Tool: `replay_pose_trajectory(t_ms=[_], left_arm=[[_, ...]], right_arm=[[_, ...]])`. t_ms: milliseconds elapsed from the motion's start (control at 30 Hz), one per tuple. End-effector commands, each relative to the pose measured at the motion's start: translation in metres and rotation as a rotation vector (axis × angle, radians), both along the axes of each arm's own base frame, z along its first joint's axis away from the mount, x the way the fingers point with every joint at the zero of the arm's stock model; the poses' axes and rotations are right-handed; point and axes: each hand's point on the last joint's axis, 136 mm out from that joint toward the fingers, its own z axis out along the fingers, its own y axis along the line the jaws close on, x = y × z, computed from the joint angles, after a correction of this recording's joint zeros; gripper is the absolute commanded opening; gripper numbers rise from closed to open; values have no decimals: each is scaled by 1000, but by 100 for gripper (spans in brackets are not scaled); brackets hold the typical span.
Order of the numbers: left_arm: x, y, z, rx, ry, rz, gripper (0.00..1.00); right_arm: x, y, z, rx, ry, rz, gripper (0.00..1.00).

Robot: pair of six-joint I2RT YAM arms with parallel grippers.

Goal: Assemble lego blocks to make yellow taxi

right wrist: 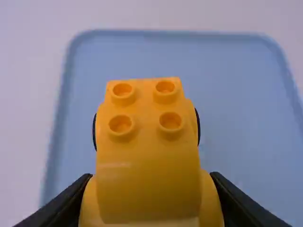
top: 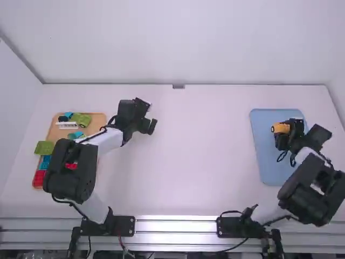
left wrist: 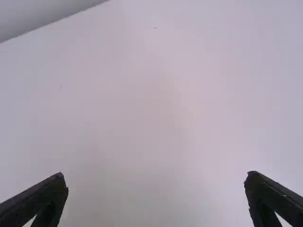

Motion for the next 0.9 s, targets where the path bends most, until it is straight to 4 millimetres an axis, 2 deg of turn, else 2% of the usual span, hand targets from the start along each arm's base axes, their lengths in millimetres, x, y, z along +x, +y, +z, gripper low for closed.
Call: replay_pose_trajectory(t_ms=[0,67,133,200,233,333,367,400,467,567,667,767,867], left_arm=[[-3,-1,6,-82,17,74,99],[-3,0,5,-86,22,80,99],[-4,1,5,-90,26,90,99],[-2,9,3,-96,35,163,99],[-3,12,2,-85,39,178,99],[-7,10,3,-66,46,182,99],[-8,9,5,-53,46,186,99],[-9,7,8,-38,44,188,99],[-10,7,12,-14,40,202,99],[-13,6,25,53,35,232,99],[-19,-3,50,121,26,206,99],[-24,-11,74,89,24,203,99],[-30,-11,98,40,21,237,99]], right_arm=[[-3,-1,-25,93,31,-57,55],[-1,-5,-41,122,46,-98,57],[0,-5,-45,131,47,-102,58],[-2,-7,-48,133,51,-109,66],[-2,-9,-47,133,49,-113,73],[0,-7,-45,132,46,-107,82],[1,-4,-44,142,46,-118,87],[0,-5,-41,151,48,-135,97],[-3,-6,-38,151,56,-155,98],[-6,-3,-24,157,53,-165,98],[-5,13,5,135,31,-131,98],[-12,30,37,100,19,-111,98],[-16,50,65,61,-5,-77,98]])
